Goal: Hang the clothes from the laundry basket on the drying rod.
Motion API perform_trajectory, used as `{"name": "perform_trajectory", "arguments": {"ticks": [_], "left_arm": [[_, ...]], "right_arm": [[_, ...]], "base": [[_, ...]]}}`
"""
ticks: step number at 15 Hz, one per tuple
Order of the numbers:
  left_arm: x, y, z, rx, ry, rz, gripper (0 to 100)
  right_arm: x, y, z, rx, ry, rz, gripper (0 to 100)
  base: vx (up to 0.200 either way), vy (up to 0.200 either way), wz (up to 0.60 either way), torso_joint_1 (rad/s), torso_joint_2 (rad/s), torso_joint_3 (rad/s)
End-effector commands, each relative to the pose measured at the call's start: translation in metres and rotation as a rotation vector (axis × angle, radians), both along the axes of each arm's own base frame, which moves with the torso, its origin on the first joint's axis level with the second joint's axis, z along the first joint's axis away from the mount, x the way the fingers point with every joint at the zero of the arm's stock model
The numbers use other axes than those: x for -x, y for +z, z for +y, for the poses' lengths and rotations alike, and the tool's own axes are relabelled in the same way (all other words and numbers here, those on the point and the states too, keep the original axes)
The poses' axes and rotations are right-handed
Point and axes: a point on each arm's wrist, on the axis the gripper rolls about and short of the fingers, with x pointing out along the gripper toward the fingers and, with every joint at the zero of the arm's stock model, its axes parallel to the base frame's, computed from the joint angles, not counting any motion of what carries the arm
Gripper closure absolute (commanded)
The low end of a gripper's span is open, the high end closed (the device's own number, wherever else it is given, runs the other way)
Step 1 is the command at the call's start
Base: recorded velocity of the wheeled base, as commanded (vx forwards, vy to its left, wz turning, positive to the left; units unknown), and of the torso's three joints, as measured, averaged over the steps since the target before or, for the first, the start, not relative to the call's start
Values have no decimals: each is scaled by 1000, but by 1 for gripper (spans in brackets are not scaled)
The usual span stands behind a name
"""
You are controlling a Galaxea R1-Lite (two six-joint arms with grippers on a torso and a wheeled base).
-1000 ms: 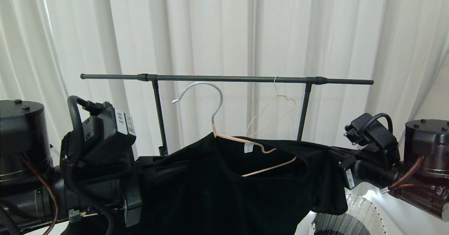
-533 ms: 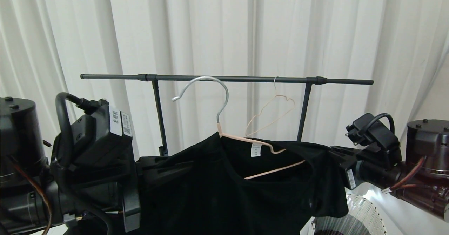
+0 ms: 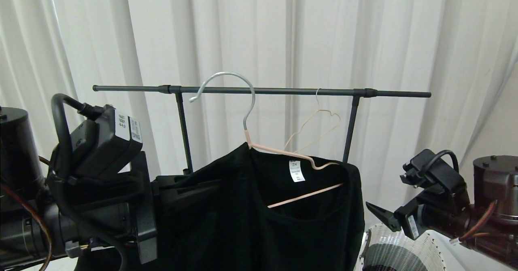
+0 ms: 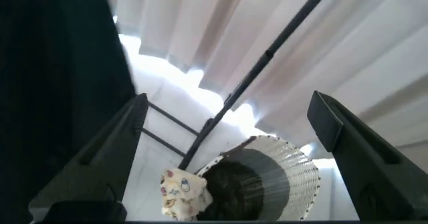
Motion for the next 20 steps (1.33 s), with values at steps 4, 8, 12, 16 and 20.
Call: {"name": "perform_trajectory", "arguments": {"ticks": [4, 8, 12, 16, 20], "left_arm": [[-11, -22, -1, -48, 22, 87, 100], [-7, -24, -6, -44, -70, 89, 100], [-6, -24, -8, -59, -153, 41, 100], [-3, -24, -13, -76, -223, -1, 100], [0, -22, -19, -73, -258, -11, 100]], "right_arm": [[22, 63, 0, -18, 250, 1, 0], [29, 96, 33, 24, 512, 14, 0], [28, 90, 71, 61, 666, 49, 0], [29, 79, 89, 89, 725, 97, 0], [30, 75, 96, 103, 742, 119, 0]], "base": [[0, 0, 0, 0, 0, 0], [0, 0, 0, 0, 0, 0], [0, 0, 0, 0, 0, 0], [0, 0, 0, 0, 0, 0], [0, 0, 0, 0, 0, 0]]}}
